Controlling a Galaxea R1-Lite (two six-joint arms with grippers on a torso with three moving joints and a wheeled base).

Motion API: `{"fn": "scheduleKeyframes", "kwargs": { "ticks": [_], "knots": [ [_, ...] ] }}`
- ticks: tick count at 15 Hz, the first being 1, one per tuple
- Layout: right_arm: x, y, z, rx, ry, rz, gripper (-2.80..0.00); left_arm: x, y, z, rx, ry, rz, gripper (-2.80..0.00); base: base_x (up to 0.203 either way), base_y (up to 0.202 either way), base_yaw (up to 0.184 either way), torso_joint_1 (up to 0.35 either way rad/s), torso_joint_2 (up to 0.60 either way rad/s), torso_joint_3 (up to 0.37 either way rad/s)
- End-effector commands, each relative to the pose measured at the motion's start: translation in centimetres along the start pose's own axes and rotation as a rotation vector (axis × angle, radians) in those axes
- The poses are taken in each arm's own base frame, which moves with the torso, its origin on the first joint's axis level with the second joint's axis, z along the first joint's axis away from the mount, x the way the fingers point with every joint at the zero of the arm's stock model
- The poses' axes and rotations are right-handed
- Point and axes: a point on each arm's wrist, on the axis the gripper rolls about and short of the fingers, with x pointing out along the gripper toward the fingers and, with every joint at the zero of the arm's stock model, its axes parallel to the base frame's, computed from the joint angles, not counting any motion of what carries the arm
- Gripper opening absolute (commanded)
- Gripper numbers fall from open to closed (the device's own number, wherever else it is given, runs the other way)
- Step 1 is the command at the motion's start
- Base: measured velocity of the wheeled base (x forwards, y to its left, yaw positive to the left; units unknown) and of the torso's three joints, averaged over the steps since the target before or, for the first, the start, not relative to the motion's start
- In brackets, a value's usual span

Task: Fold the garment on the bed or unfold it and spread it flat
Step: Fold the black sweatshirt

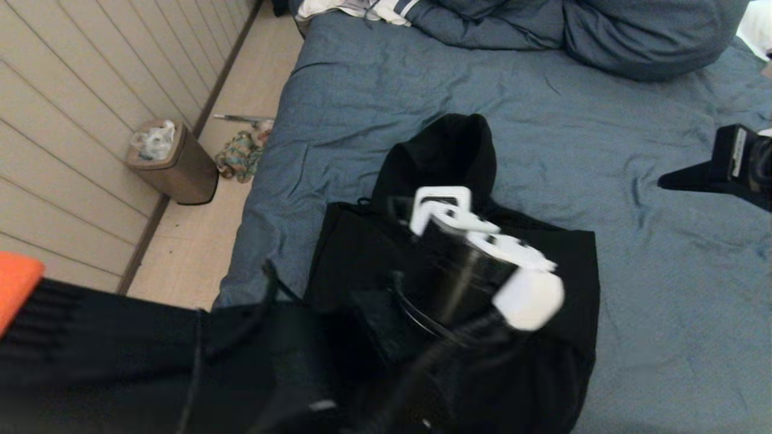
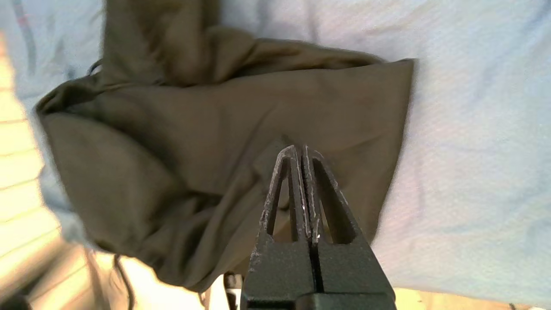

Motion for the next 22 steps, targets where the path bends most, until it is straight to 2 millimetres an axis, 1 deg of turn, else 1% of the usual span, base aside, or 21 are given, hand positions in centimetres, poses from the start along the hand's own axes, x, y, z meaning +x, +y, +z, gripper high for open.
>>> {"fn": "scheduleKeyframes", "kwargs": {
  "ticks": [1,2,3,4,6,7,8,9,10,11,12,13,14,16,17,20,22],
  "knots": [
    [0.4,0.6,-0.1,-0.01,0.015,0.032,-2.8,-0.6,5.3,2.2,-0.043,-0.018,0.092,0.0,0.0,0.0,0.0,0.0,0.0,0.0],
    [1.0,1.3,-0.2,-0.025,0.024,0.07,-2.8,-0.2,7.8,2.0,-0.047,0.017,0.142,0.0,0.0,0.0,0.0,0.0,0.0,0.0],
    [2.2,2.1,-0.4,-0.035,0.043,0.106,-2.8,0.4,9.7,1.8,-0.061,0.05,0.173,0.0,0.0,0.0,0.0,0.0,0.0,0.0],
    [3.8,2.7,-0.6,-0.037,0.067,0.129,-2.8,1.4,10.9,1.3,-0.086,0.091,0.171,0.0,0.0,0.0,0.0,0.0,0.0,0.0],
    [6.9,3.9,-1.1,-0.031,0.117,0.165,-2.8,4.2,11.4,-0.4,-0.106,0.159,0.163,0.0,0.0,0.0,0.0,0.0,0.0,0.0],
    [8.1,5.0,-1.4,-0.037,0.129,0.202,-2.8,5.7,11.8,-1.5,-0.105,0.185,0.177,0.0,0.0,0.0,0.0,0.0,0.0,0.0],
    [9.3,6.6,-1.7,-0.049,0.133,0.251,-2.8,7.2,12.3,-2.6,-0.107,0.201,0.197,0.0,0.0,0.0,0.0,0.0,0.0,0.0],
    [10.0,8.1,-2.0,-0.063,0.132,0.295,-2.8,8.2,12.9,-3.1,-0.115,0.195,0.21,0.0,0.0,0.0,0.0,0.0,0.0,0.0],
    [10.5,9.6,-2.4,-0.082,0.141,0.34,-2.8,8.9,13.2,-3.4,-0.119,0.185,0.217,0.0,0.0,0.0,0.0,0.0,0.0,0.0],
    [11.0,11.1,-3.0,-0.1,0.159,0.375,-2.8,9.1,13.2,-3.1,-0.121,0.172,0.214,0.0,0.0,0.0,0.0,0.0,0.0,0.0],
    [11.3,12.0,-3.5,-0.113,0.175,0.395,-2.8,9.0,13.1,-2.6,-0.123,0.159,0.209,0.0,0.0,0.0,0.0,0.0,0.0,0.0],
    [11.7,12.5,-3.9,-0.121,0.19,0.402,-2.8,9.0,12.9,-1.8,-0.128,0.138,0.201,0.0,0.0,0.0,0.0,0.0,0.0,0.0],
    [11.9,12.4,-4.0,-0.119,0.195,0.396,-2.8,8.8,12.9,-0.7,-0.138,0.109,0.197,-2.8,0.0,0.0,0.0,0.0,0.0,0.0],
    [12.0,12.2,-4.1,-0.117,0.2,0.388,-2.8,7.5,13.0,1.4,-0.145,0.065,0.186,-2.8,0.0,0.0,0.0,0.0,0.0,0.0],
    [12.0,12.2,-4.3,-0.118,0.208,0.386,-2.8,6.9,13.0,2.0,-0.141,0.062,0.181,-2.8,0.0,0.0,0.0,0.0,0.0,0.0],
    [12.1,12.2,-4.9,-0.122,0.23,0.382,-2.8,7.2,13.1,1.4,-0.142,0.076,0.186,-2.8,0.0,0.0,0.0,0.0,0.0,0.0],
    [12.2,12.0,-5.5,-0.125,0.253,0.374,-2.8,7.3,13.8,1.2,-0.148,0.084,0.202,-2.8,0.0,0.0,0.0,0.0,0.0,0.0]
  ]
}}
